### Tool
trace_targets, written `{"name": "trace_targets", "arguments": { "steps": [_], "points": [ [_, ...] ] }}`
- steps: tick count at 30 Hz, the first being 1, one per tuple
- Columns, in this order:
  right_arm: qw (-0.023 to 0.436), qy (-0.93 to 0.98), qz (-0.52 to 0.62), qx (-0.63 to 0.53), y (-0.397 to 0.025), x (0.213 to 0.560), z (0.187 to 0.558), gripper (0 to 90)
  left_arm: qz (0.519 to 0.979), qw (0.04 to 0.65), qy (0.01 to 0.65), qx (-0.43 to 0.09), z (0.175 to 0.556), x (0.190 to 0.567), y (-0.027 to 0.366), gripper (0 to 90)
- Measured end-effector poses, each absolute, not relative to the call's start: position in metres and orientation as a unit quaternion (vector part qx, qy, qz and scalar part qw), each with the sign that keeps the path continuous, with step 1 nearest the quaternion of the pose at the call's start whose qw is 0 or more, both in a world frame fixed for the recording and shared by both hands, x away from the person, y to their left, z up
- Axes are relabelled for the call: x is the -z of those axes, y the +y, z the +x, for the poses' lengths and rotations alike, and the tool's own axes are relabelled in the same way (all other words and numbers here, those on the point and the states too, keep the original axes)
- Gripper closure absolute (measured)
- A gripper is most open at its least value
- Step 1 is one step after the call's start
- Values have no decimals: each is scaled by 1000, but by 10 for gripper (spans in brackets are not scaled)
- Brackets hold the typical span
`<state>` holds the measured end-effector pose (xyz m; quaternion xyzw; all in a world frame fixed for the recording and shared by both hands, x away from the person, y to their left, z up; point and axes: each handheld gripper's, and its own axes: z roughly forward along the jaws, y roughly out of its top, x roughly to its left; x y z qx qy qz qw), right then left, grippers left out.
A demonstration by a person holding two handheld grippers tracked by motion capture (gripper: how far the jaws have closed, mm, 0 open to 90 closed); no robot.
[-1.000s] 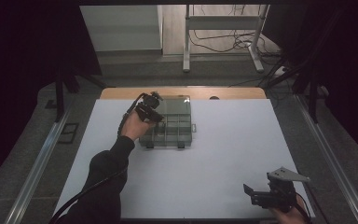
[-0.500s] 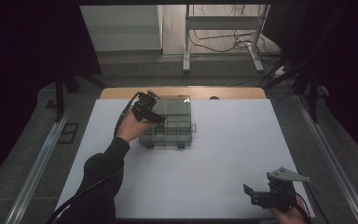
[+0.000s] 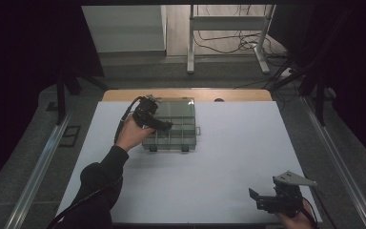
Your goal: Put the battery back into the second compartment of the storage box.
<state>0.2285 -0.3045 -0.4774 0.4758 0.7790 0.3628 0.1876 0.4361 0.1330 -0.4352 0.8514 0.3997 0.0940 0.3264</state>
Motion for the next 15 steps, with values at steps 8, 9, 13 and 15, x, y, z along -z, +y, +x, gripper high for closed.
{"name": "trace_targets", "arguments": {
  "steps": [8, 9, 13, 15],
  "points": [
    [188, 779, 476, -362, -304, 477, 229, 13, 854, 337, 379, -117, 421, 431, 132, 0],
    [188, 779, 476, -362, -304, 477, 229, 13, 855, 339, 375, -118, 418, 431, 132, 0],
    [187, 779, 477, -362, -304, 478, 229, 13, 852, 352, 368, -124, 410, 430, 135, 0],
    [187, 779, 477, -361, -304, 478, 229, 12, 851, 357, 364, -125, 406, 430, 136, 0]
  ]
}}
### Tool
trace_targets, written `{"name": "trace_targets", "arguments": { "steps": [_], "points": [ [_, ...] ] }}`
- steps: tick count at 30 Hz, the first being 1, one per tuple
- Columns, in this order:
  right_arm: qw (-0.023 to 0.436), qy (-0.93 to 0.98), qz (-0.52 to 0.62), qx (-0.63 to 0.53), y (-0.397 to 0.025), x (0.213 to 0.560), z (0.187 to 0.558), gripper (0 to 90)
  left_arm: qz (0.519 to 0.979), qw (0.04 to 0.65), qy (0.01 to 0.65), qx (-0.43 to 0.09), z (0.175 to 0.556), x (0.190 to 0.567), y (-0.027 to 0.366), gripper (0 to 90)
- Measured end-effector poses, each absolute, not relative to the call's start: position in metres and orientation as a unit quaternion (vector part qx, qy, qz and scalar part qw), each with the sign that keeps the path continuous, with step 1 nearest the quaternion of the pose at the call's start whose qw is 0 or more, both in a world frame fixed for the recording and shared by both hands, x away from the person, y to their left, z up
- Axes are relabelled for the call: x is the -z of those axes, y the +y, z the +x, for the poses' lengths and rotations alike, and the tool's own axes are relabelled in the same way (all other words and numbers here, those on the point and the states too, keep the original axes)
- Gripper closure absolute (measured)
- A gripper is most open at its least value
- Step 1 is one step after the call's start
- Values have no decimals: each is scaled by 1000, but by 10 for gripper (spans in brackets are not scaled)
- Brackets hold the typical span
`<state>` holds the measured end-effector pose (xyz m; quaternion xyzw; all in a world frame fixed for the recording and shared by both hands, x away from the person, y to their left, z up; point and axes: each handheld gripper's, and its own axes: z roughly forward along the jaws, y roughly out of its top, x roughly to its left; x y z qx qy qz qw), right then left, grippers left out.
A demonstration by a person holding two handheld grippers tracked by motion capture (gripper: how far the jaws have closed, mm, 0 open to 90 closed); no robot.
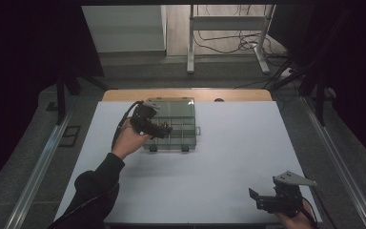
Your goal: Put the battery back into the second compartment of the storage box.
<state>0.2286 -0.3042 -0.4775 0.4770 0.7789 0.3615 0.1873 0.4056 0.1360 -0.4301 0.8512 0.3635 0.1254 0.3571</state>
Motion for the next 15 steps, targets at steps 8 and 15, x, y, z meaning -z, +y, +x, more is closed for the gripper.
{"name": "trace_targets", "arguments": {
  "steps": [8, 15],
  "points": [
    [188, 779, 477, -361, -304, 477, 229, 13, 843, 380, 359, -126, 388, 432, 148, 0],
    [188, 779, 477, -361, -304, 477, 229, 13, 834, 398, 360, -133, 374, 436, 159, 0]
  ]
}}
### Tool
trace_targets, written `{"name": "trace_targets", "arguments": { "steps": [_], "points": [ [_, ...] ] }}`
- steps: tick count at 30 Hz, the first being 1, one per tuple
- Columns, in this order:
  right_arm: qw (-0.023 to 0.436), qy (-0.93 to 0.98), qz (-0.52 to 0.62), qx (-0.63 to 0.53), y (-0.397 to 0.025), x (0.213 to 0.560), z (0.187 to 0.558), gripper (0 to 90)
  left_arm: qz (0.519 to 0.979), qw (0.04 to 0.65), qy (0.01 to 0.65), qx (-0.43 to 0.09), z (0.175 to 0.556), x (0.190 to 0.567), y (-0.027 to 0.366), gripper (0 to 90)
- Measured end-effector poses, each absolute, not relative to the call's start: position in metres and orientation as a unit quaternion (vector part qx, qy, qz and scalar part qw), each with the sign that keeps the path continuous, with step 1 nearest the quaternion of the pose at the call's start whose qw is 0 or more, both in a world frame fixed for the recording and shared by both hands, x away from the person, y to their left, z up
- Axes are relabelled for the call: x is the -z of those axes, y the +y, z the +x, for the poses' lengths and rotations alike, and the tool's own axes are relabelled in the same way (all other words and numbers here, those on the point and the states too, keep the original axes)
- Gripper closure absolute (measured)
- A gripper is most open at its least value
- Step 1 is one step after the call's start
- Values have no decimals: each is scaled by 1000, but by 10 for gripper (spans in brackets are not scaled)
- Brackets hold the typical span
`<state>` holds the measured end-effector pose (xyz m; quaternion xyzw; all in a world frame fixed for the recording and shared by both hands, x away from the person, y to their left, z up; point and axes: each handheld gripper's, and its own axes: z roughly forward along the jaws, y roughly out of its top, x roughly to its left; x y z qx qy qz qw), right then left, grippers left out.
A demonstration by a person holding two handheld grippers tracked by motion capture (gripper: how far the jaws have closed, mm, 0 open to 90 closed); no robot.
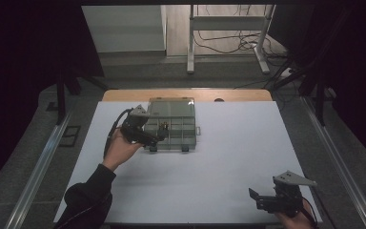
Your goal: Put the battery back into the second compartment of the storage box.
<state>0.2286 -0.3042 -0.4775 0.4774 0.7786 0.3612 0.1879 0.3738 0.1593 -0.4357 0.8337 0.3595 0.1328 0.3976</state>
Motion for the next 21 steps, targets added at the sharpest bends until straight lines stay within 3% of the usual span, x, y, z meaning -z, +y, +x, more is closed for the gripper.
{"name": "trace_targets", "arguments": {
  "steps": [21],
  "points": [
    [189, 779, 476, -362, -304, 477, 228, 13, 822, 419, 360, -141, 319, 453, 184, 0]
  ]
}}
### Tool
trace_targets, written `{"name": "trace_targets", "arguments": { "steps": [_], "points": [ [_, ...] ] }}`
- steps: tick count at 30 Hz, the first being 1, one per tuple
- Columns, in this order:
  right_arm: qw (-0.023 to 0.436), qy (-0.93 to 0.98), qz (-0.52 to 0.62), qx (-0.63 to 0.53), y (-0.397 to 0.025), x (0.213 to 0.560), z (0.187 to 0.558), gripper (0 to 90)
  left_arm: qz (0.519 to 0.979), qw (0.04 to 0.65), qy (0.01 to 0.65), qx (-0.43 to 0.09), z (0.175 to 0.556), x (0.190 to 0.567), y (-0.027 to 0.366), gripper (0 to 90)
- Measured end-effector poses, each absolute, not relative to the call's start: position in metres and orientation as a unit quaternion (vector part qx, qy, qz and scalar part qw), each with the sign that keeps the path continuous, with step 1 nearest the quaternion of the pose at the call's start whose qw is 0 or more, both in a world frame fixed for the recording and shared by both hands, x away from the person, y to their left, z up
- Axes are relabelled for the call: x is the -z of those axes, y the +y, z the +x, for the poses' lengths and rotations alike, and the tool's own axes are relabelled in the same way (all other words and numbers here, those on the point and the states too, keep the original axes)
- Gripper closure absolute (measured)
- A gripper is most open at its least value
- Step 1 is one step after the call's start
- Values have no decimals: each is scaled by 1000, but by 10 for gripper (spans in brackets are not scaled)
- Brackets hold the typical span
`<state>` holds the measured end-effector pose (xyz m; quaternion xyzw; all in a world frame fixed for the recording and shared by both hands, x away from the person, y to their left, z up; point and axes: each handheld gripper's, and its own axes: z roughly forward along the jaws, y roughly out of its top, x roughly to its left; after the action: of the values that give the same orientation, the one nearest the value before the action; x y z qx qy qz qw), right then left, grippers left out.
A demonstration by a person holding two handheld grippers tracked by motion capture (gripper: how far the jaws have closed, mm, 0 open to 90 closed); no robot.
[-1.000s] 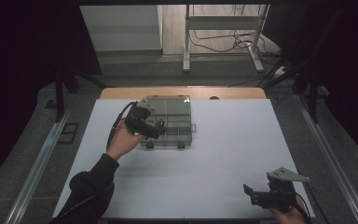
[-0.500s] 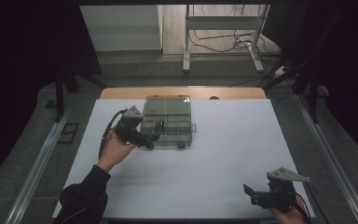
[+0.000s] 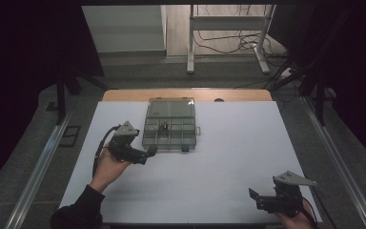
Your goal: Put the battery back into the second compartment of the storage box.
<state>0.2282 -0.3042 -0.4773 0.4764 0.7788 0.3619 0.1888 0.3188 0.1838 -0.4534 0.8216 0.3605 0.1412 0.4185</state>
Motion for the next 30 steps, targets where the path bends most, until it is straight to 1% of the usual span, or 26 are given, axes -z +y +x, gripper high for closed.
{"name": "trace_targets", "arguments": {
  "steps": [15, 30],
  "points": [
    [189, 779, 476, -362, -304, 477, 228, 13, 808, 422, 375, -168, 275, 454, 213, 0],
    [190, 780, 475, -362, -304, 477, 228, 12, 774, 450, 407, -183, 231, 458, 248, 0]
  ]
}}
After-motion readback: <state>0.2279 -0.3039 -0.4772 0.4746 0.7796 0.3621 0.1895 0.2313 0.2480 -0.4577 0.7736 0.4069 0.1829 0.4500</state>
